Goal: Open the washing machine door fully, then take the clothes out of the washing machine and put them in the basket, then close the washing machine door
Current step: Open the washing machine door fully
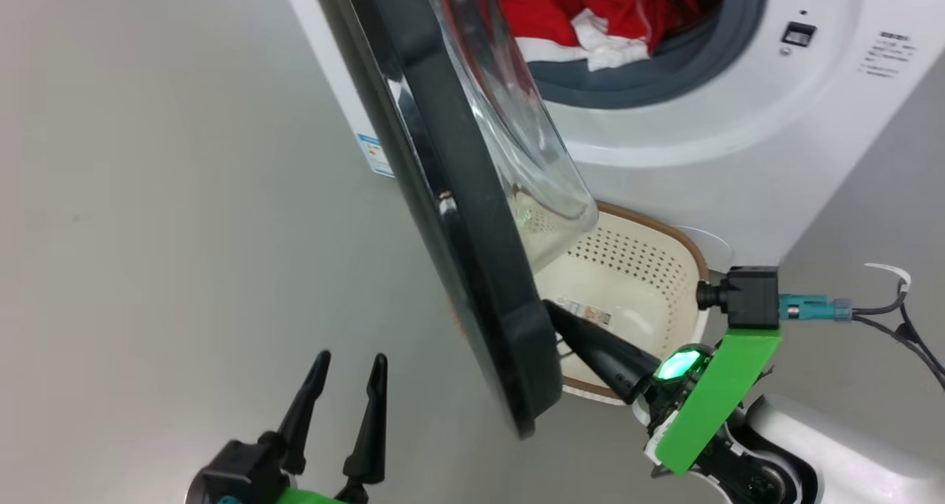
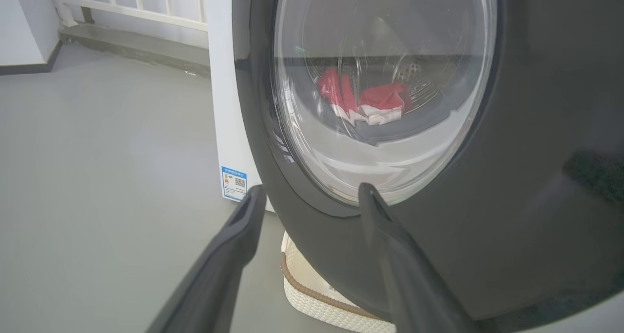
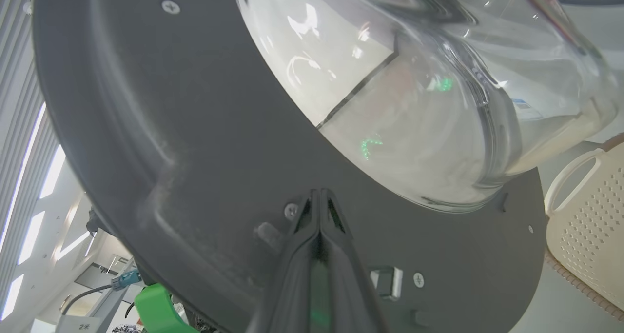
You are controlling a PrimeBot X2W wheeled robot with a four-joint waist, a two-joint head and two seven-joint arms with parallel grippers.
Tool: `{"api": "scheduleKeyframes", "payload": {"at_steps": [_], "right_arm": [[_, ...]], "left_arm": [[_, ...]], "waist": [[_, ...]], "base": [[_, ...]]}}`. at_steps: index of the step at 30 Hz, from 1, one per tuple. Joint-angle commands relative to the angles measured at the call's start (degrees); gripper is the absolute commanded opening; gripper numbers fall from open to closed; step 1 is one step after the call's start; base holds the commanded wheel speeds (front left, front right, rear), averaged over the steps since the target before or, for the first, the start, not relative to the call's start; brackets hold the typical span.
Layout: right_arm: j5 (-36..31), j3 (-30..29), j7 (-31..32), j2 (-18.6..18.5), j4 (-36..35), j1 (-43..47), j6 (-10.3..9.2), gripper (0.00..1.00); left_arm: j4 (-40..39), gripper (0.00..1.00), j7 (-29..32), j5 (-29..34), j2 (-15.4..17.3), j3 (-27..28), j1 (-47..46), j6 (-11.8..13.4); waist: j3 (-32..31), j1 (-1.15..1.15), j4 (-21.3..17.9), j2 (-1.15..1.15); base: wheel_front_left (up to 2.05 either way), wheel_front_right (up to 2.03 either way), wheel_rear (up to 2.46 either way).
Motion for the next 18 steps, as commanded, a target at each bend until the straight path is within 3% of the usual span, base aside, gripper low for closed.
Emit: {"api": "scheduleKeyframes", "payload": {"at_steps": [1, 18], "right_arm": [[0.1, 0.8, 0.4, 0.9, -1.8, -0.2, 0.3, 0.0], [0.9, 3.6, 2.0, 4.8, -0.3, -1.8, 0.3, 0.0]], "left_arm": [[-1.4, 1.0, -0.5, -0.4, 0.7, 1.7, 0.6, 0.5], [-1.7, 1.0, -0.5, -0.3, 0.7, 1.9, 2.1, 2.0]], "waist": [[-1.0, 0.0, 1.6, 0.0], [-2.4, 0.0, 7.8, 0.0]], "base": [[0.0, 0.0, 0.0], [0.0, 0.0, 0.0]]}}
